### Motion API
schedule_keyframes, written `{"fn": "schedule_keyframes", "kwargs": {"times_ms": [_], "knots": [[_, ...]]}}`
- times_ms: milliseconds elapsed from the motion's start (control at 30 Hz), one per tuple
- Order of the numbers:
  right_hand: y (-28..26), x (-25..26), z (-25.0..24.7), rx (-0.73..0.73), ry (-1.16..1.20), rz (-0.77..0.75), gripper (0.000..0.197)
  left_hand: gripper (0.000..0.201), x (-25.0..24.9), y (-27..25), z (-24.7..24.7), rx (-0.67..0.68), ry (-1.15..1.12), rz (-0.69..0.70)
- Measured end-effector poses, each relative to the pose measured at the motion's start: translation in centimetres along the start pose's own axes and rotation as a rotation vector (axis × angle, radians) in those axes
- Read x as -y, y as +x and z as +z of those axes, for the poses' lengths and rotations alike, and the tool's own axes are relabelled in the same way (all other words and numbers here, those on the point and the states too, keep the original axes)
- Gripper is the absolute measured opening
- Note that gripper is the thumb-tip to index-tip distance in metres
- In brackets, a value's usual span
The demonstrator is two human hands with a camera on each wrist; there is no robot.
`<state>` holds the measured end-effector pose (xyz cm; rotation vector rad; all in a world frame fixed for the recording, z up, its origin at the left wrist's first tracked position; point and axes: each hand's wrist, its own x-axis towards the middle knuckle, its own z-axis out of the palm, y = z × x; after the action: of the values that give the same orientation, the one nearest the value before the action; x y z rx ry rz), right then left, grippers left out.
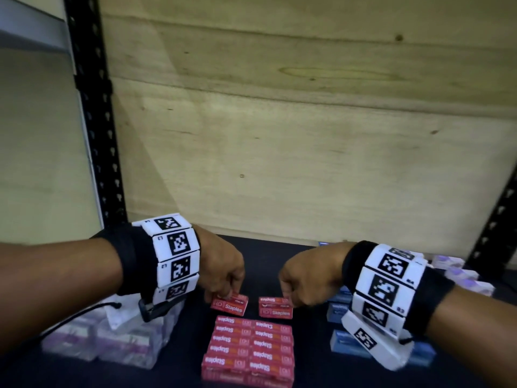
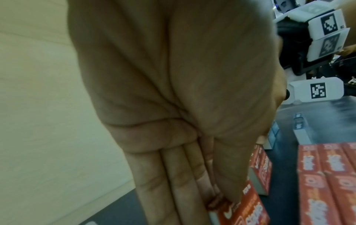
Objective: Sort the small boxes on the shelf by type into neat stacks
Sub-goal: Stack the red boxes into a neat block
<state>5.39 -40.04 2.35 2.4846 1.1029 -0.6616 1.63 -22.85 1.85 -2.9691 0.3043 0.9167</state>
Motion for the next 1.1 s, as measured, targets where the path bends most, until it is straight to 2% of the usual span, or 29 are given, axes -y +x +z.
{"fn": "schedule_keyframes", "kwargs": {"times_ms": [367,500,567,733,867,1100], "knots": [[-2.9,0.7,1.6,-0.024,0.076,-0.006,0.020,0.023,-0.6,-2.0,1.6,0.031,-0.053,-0.007],[-3.4,0.7,1.9,-0.025,0.093,-0.005,0.021,0.033,-0.6,-2.2,1.7,0.046,-0.026,0.002],[-3.4,0.7,1.9,-0.021,0.103,-0.011,0.022,0.039,-0.7,-2.2,1.7,0.051,0.015,0.008],[-3.4,0.6,1.6,0.002,0.113,-0.036,0.028,0.040,-0.6,-2.3,1.5,0.020,0.127,0.035],[-3.0,0.4,1.5,0.008,0.107,-0.049,0.027,0.042,-0.3,-2.3,1.4,0.017,0.098,0.081],[-1.9,0.4,1.2,0.042,0.113,-0.052,0.026,0.042,-0.9,-2.0,1.0,0.051,0.082,0.081]]}}
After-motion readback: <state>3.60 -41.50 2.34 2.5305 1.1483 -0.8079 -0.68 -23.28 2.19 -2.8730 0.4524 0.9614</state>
